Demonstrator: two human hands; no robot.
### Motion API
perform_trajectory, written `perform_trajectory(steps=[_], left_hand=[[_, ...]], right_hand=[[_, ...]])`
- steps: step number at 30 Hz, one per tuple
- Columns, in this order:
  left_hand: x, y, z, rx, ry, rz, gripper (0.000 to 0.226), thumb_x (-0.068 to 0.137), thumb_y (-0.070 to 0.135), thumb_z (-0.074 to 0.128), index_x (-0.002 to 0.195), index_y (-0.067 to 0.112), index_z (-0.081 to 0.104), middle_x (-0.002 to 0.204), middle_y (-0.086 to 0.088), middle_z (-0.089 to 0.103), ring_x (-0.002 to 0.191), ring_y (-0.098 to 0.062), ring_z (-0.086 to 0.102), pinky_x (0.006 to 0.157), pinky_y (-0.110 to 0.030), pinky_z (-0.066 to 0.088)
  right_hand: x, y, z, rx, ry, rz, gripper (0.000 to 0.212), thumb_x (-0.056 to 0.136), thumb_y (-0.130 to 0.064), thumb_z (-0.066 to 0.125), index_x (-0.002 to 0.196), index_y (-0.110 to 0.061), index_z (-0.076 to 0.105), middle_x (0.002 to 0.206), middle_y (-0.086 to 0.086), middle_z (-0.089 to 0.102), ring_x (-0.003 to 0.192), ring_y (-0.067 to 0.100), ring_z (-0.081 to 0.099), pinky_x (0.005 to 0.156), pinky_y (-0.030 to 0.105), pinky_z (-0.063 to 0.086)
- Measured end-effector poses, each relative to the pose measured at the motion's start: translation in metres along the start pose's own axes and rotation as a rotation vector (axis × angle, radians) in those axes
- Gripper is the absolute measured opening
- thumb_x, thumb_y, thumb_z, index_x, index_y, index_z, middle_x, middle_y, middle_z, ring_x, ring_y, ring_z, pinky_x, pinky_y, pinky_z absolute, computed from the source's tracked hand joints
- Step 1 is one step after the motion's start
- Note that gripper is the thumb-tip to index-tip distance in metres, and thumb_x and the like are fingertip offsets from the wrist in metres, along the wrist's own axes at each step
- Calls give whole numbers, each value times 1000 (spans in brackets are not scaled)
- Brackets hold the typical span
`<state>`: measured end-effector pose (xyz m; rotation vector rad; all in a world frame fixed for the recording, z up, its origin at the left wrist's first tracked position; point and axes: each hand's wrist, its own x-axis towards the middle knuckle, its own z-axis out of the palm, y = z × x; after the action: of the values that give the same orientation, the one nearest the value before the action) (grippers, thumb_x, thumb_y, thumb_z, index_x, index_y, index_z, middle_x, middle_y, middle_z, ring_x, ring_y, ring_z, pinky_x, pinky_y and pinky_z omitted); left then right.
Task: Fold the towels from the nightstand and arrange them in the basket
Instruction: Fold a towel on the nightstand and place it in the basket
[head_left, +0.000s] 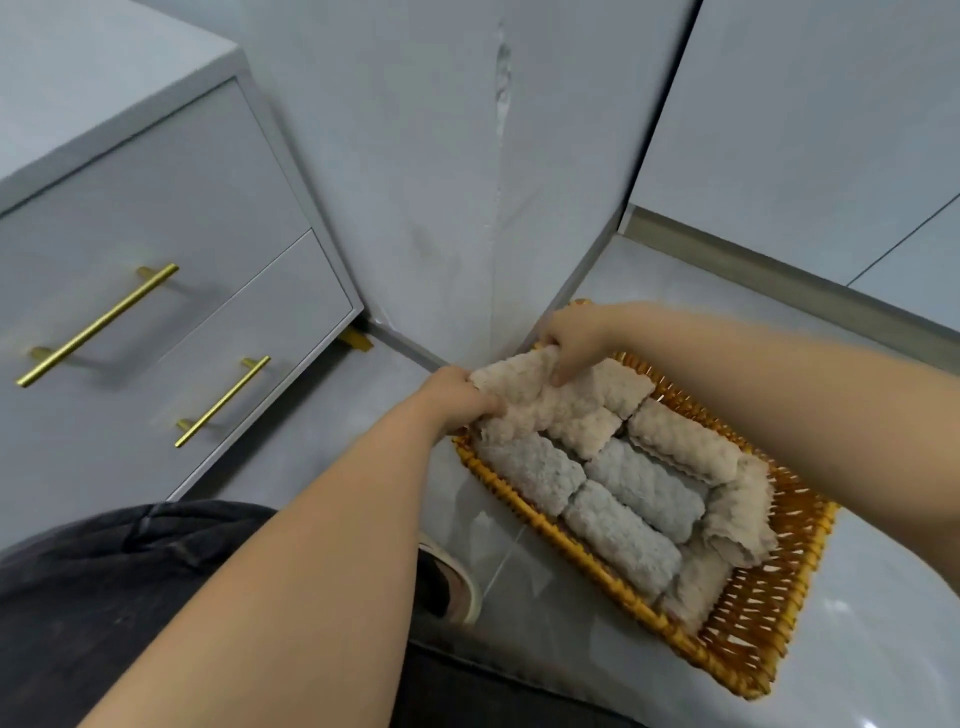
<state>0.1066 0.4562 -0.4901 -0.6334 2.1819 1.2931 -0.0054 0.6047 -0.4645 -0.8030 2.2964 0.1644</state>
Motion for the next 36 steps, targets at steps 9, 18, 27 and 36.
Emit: perform_trajectory(steps=[9, 18, 27, 36], left_hand=[[16, 10, 19, 114, 104, 264, 16, 81, 11, 68, 79, 18, 54, 85, -4, 56, 87, -23, 54, 69, -29, 40], [46, -11, 34, 282, 178, 183, 19, 90, 14, 54, 106, 17, 64, 113, -2, 63, 103, -18, 55, 79, -24, 40], [62, -21, 43, 514, 214, 270, 29, 91, 10, 49, 113, 19, 66, 116, -4, 63, 106, -22, 56, 80, -26, 42], [63, -15, 46, 915, 110, 426, 34, 88, 2, 41, 110, 13, 66, 101, -9, 60, 91, -25, 57, 68, -31, 46]], right_hand=[[6, 18, 19, 256, -14, -133, 40, 74, -39, 78, 105, -19, 62, 97, -6, 61, 91, 14, 56, 82, 30, 47], [21, 48, 57, 461, 99, 191, 20, 84, -23, 69, 91, -10, 55, 84, 0, 55, 87, 23, 53, 72, 32, 41], [52, 53, 106, 718, 49, 386, 47, 92, -8, 45, 139, -7, 44, 137, 11, 49, 125, 26, 45, 95, 31, 37], [65, 43, 111, 641, 50, 359, 33, 93, -5, 44, 125, 0, 53, 122, 16, 56, 119, 30, 51, 84, 28, 39]])
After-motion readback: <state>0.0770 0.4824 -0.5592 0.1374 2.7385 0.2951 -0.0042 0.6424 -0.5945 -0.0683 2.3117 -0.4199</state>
